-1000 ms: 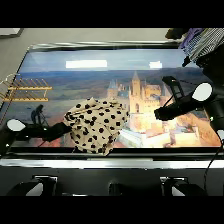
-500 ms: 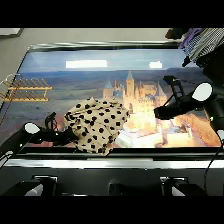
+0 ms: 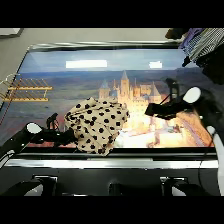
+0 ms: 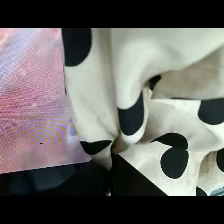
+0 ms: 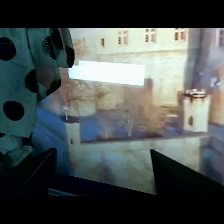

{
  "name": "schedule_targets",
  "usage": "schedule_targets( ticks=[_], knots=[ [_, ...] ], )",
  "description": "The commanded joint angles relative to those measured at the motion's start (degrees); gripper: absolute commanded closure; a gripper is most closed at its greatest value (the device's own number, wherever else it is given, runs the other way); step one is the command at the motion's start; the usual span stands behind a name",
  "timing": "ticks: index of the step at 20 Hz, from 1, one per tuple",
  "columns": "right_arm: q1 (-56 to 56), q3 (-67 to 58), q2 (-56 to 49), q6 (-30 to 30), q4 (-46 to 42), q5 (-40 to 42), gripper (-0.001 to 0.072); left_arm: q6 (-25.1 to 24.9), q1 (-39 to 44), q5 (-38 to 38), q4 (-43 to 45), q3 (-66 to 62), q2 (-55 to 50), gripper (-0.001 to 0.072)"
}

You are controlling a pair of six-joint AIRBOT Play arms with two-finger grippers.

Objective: Fold the clothes and pants, and hang the long-sleeved shirts on hangers.

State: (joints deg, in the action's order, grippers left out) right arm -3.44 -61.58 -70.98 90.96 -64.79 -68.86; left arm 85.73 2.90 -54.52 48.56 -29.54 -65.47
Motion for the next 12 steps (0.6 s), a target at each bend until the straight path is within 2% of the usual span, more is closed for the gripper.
schedule_targets(
  ticks=[1,4,7,10,11,12],
  knots=[
    [-0.6,3.3,-8.2,-5.8,18.5,5.3,0.0047,0.0,0.0,-0.1,0.0,0.0,0.0,0.0682],
    [-4.4,3.3,-15.0,-7.5,23.3,13.9,0.0046,0.0,0.0,-0.1,0.0,0.0,0.0,0.0682],
    [-8.4,3.3,-19.6,-11.3,29.1,15.3,0.0047,0.0,0.0,-0.1,0.0,0.0,0.0,0.0683],
    [-12.0,3.3,-21.6,-11.7,29.2,16.0,0.0053,0.0,0.0,0.0,0.1,0.0,0.0,0.0683],
    [-12.9,3.3,-21.7,-11.7,29.3,17.1,0.0071,0.0,0.0,0.0,0.1,0.0,0.0,0.0683],
    [-13.4,3.1,-21.6,-11.7,30.2,18.1,0.0247,0.0,0.0,0.0,0.1,0.0,0.0,0.0684]
  ],
)
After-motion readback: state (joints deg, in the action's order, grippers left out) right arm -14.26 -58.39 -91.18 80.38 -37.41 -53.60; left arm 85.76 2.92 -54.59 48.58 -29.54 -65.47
